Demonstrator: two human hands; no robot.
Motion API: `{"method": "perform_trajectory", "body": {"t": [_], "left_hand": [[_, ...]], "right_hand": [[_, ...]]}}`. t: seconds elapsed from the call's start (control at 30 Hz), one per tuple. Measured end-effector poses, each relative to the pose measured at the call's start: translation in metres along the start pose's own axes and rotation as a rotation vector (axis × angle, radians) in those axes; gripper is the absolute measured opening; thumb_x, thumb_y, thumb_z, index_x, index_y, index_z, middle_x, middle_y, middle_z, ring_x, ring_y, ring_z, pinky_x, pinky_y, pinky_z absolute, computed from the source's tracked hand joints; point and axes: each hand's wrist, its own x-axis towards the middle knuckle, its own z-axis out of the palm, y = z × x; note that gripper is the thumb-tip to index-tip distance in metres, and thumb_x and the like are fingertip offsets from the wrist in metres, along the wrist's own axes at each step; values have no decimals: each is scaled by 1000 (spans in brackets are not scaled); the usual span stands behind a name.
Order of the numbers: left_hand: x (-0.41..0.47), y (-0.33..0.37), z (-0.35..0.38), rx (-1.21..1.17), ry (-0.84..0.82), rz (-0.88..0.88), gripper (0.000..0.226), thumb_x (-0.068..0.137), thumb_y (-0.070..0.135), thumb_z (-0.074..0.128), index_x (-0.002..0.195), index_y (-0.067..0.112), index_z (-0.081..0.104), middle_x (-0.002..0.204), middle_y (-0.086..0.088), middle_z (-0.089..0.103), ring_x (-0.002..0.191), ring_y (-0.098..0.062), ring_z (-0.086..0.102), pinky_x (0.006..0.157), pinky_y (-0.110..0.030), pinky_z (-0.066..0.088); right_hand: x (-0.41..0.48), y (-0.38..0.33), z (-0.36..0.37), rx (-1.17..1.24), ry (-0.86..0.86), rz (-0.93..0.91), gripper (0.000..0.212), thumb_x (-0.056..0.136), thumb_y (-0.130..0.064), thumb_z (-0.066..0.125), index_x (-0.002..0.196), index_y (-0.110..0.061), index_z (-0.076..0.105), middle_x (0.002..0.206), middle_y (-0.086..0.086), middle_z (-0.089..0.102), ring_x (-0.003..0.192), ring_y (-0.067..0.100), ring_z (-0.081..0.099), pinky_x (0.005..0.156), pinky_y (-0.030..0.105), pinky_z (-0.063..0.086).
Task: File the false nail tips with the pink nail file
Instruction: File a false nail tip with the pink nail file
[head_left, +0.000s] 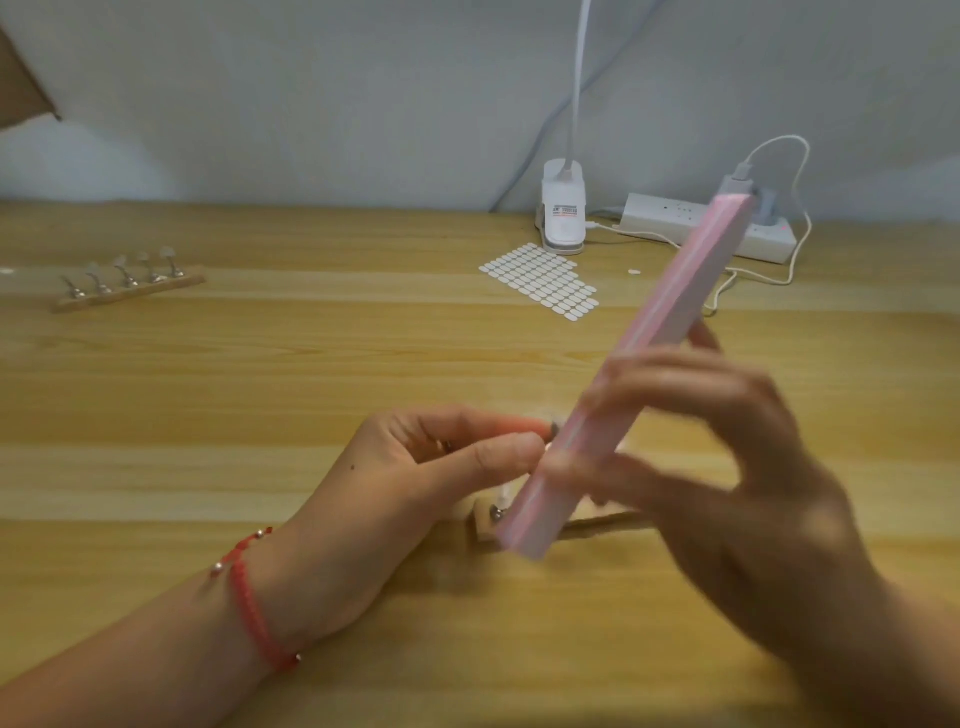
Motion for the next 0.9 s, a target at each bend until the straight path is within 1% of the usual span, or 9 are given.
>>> {"method": "perform_trajectory", "body": {"t": [0.07, 0.17, 0.3, 0.4, 0.5, 0.6, 0.67, 0.8, 0.9], "left_hand": [[0, -1, 0, 18, 6, 2, 22, 61, 33, 74, 79, 22, 79, 88, -4, 76, 82, -11, 70, 73, -19, 54], [0, -2, 1, 8, -39, -22, 23, 63, 34, 74, 81, 21, 78, 84, -5, 75, 77, -12, 69, 70, -20, 53], [3, -2, -4, 0, -6, 8, 43, 51, 50, 85, 85, 23, 79, 84, 5, 74, 83, -4, 67, 76, -18, 51], [6, -6, -5, 3, 32, 21, 39, 56, 50, 83, 88, 28, 78, 87, 6, 75, 81, -1, 64, 76, -19, 48], [7, -9, -7, 59, 91, 30, 27, 67, 46, 77, 91, 35, 77, 92, 8, 75, 85, 1, 65, 77, -23, 45], [7, -9, -9, 89, 95, 73, 25, 70, 45, 73, 93, 35, 77, 91, 10, 75, 83, 4, 64, 70, -10, 47], [7, -10, -9, 75, 88, 88, 25, 69, 44, 71, 91, 33, 77, 86, 12, 74, 75, 6, 63, 67, -7, 45], [7, -12, -9, 33, 79, 81, 23, 66, 40, 72, 86, 30, 78, 81, 11, 73, 68, 7, 61, 66, -6, 45], [7, -10, -6, 25, 58, 82, 15, 68, 30, 79, 83, 27, 79, 77, 10, 73, 65, 7, 61, 63, -5, 44]], "right_hand": [[0, -1, -1, 28, 11, 42, 19, 94, -8, 62, 107, -17, 72, 118, 2, 52, 121, 19, 51, 110, 56, 35], [-4, -9, 8, 44, -35, -51, 23, 88, -9, 73, 109, -18, 73, 121, -2, 54, 125, 13, 51, 114, 55, 32], [1, 31, -6, -74, 104, 186, 28, 89, 2, 63, 114, -9, 62, 116, 10, 52, 115, 38, 54, 107, 53, 41], [-1, 41, -14, -46, 171, 291, 36, 89, 3, 62, 118, -19, 58, 118, 14, 49, 116, 43, 52, 110, 40, 38], [-4, 32, -7, 10, 117, 218, 41, 86, 5, 61, 114, -25, 65, 118, 15, 50, 117, 41, 52, 108, 44, 40], [-8, 27, -3, 33, 71, 133, 44, 85, 8, 61, 113, -24, 67, 119, 10, 50, 122, 36, 50, 106, 51, 41], [-7, 26, -4, 39, 71, 107, 44, 85, 8, 61, 110, -28, 69, 118, 5, 51, 122, 33, 50, 105, 52, 41], [-8, 23, -2, 18, 52, 99, 37, 86, 8, 59, 115, -15, 62, 116, 8, 52, 121, 28, 50, 107, 54, 40], [-9, 21, 0, 29, 17, 68, 52, 79, 13, 64, 112, -27, 66, 118, 5, 52, 125, 23, 48, 110, 51, 37]]}}
